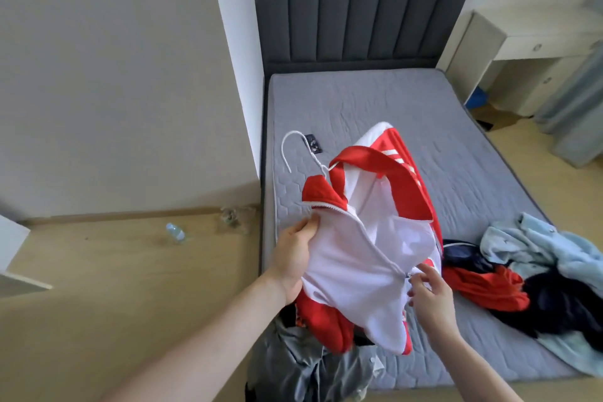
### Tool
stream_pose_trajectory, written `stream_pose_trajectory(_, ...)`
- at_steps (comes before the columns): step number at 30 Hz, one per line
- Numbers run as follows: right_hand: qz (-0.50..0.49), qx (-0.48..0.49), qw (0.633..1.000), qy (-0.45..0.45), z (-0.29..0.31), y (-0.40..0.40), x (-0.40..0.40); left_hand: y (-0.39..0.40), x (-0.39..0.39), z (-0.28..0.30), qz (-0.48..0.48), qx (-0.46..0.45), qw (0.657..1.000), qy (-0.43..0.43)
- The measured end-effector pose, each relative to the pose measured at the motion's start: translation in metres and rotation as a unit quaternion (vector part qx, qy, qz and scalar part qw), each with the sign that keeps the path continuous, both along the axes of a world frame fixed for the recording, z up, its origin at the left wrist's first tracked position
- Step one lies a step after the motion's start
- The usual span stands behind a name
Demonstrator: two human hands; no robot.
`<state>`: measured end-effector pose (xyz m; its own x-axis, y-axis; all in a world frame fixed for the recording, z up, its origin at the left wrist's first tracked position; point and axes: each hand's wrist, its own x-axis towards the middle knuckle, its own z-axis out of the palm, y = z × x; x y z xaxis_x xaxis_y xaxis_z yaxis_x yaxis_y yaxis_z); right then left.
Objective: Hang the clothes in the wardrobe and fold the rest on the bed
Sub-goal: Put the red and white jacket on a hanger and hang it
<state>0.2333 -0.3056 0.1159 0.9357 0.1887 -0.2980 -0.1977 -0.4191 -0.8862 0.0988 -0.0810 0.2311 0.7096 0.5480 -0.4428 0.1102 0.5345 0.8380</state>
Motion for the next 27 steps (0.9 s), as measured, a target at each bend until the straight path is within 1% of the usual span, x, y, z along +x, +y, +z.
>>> stream_pose_trajectory(4, 0.052, -0.103, 0.992, 0.049, -0.056, 0.007, 0.012, 0.014, 0.018, -0.095, 0.017, -0.04, 0.993, 0.107)
stream_pose_trajectory(7, 0.096, -0.185, 0.974, 0.091, -0.113, 0.013, 0.014, 0.027, 0.021, -0.183, 0.053, -0.021, 0.976, 0.208)
stream_pose_trajectory(9, 0.119, -0.225, 0.961, 0.105, -0.153, 0.021, 0.017, 0.038, 0.02, -0.243, 0.059, -0.006, 0.96, 0.274)
stream_pose_trajectory(11, 0.146, -0.249, 0.951, 0.107, -0.193, 0.033, 0.018, 0.05, 0.016, -0.301, 0.079, 0.01, 0.944, 0.319)
stream_pose_trajectory(13, 0.168, -0.256, 0.944, 0.122, -0.227, 0.045, 0.013, 0.061, 0.01, -0.349, 0.1, 0.024, 0.93, 0.352)
stream_pose_trajectory(16, 0.188, -0.234, 0.943, 0.142, -0.275, 0.06, 0.001, 0.077, -0.002, -0.413, 0.119, 0.071, 0.91, 0.39)
stream_pose_trajectory(19, 0.208, -0.219, 0.942, 0.145, -0.308, 0.074, -0.008, 0.096, -0.015, -0.468, 0.078, 0.111, 0.884, 0.447)
stream_pose_trajectory(22, 0.229, -0.215, 0.939, 0.141, -0.325, 0.083, -0.016, 0.111, -0.026, -0.5, -0.007, 0.106, 0.856, 0.506)
stream_pose_trajectory(24, 0.236, -0.208, 0.939, 0.137, -0.331, 0.091, -0.019, 0.12, -0.033, -0.517, -0.052, 0.104, 0.845, 0.522)
stream_pose_trajectory(26, 0.229, -0.192, 0.945, 0.137, -0.337, 0.096, -0.02, 0.121, -0.038, -0.524, -0.06, 0.119, 0.845, 0.519)
stream_pose_trajectory(27, 0.221, -0.179, 0.949, 0.137, -0.339, 0.099, -0.021, 0.118, -0.039, -0.524, -0.049, 0.144, 0.843, 0.516)
